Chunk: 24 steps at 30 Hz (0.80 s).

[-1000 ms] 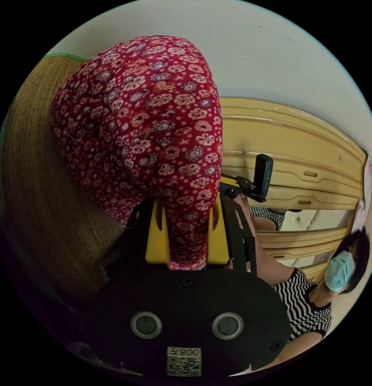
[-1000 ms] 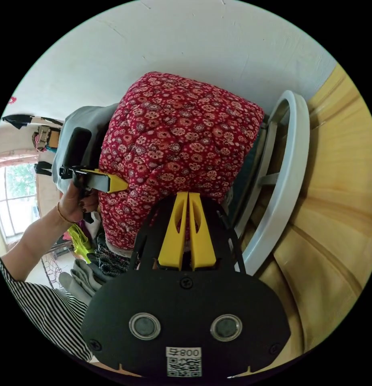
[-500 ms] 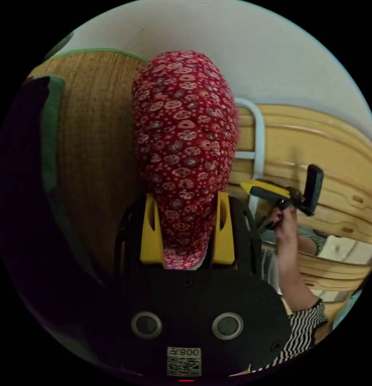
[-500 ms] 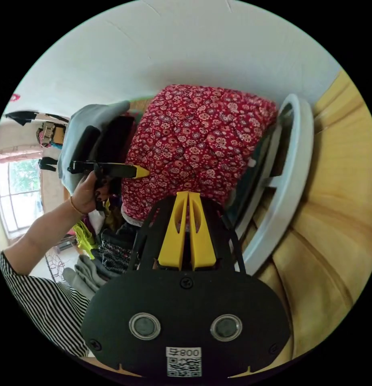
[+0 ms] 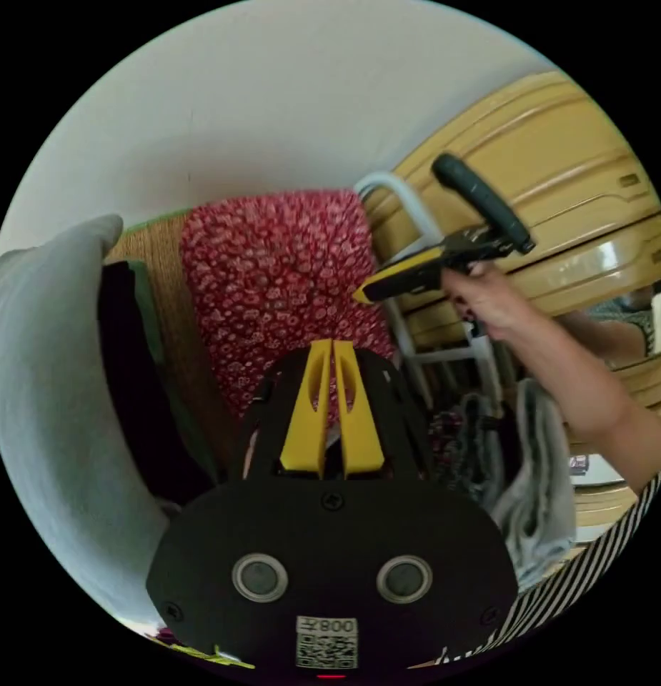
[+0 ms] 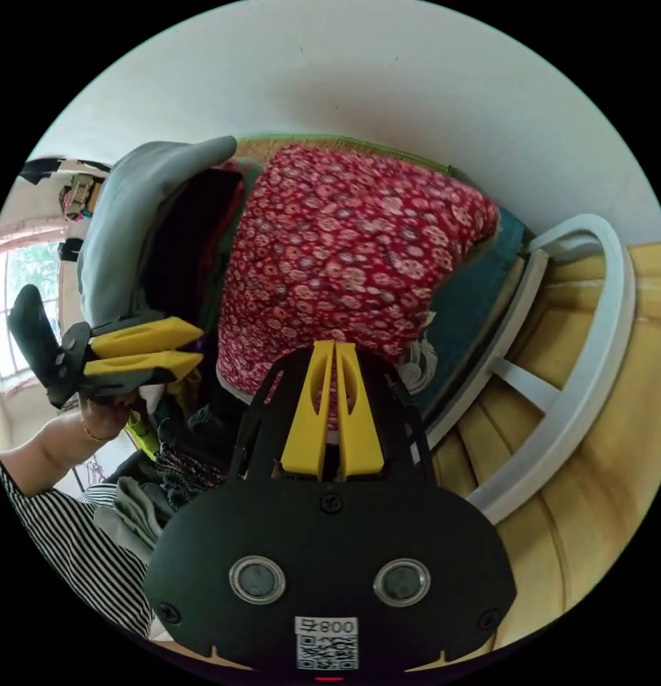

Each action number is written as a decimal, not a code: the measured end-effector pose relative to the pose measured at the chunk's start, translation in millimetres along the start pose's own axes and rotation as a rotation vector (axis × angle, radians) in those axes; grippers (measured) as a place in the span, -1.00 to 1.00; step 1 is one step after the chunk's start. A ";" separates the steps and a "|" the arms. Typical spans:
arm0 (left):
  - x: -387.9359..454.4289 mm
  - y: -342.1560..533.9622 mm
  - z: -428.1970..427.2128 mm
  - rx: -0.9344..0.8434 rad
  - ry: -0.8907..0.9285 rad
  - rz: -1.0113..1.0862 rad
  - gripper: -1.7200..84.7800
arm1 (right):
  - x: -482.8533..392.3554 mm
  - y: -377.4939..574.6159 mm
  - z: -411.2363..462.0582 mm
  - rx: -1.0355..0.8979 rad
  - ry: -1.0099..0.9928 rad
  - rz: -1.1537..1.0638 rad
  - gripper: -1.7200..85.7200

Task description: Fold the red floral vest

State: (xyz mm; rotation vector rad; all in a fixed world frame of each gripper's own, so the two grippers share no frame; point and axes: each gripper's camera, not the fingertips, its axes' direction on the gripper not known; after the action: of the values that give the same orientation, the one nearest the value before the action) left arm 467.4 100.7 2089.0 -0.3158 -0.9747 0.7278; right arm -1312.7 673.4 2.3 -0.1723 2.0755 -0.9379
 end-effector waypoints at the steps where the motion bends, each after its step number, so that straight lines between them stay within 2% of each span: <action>1: -3.8 -2.0 17.5 -0.101 -0.066 -0.004 -0.93 | -0.1 -10.3 9.4 -0.022 -0.029 0.002 -0.96; 2: -9.9 -3.1 34.9 -0.204 -0.093 -0.012 -0.94 | 0.3 -15.0 13.7 -0.031 -0.027 0.016 -0.96; 6: -19.5 -3.9 40.0 -0.273 -0.038 -0.019 -0.95 | -5.8 -36.9 39.9 -0.098 0.143 0.019 -0.96; 9: -10.0 14.0 14.7 -0.208 -0.023 0.032 -0.96 | -1.7 -40.9 46.7 -0.089 0.155 0.046 -0.96; 13: 4.9 77.1 -46.5 -0.090 0.155 0.133 -0.95 | 7.5 -36.6 50.8 -0.069 0.091 0.077 -0.96; 16: 5.5 134.0 -96.6 -0.074 0.140 0.155 -0.95 | 11.3 -28.6 49.8 -0.051 0.046 0.089 -0.95; 18: -2.8 169.1 -129.8 -0.060 0.116 0.129 -0.95 | 11.8 -20.2 43.7 -0.028 0.022 0.087 -0.95; 21: -40.1 225.1 -186.3 -0.028 0.097 -0.028 -0.93 | 7.7 1.4 25.0 0.057 -0.030 0.068 -0.93; 24: -97.5 276.4 -240.8 0.071 0.123 -0.266 -0.88 | -3.7 28.2 0.0 0.169 -0.152 0.037 -0.87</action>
State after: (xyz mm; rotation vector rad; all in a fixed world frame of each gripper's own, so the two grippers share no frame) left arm 519.8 251.3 1744.8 -0.1618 -0.8524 0.4929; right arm -1304.7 695.0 -14.4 -0.1122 1.8452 -1.0402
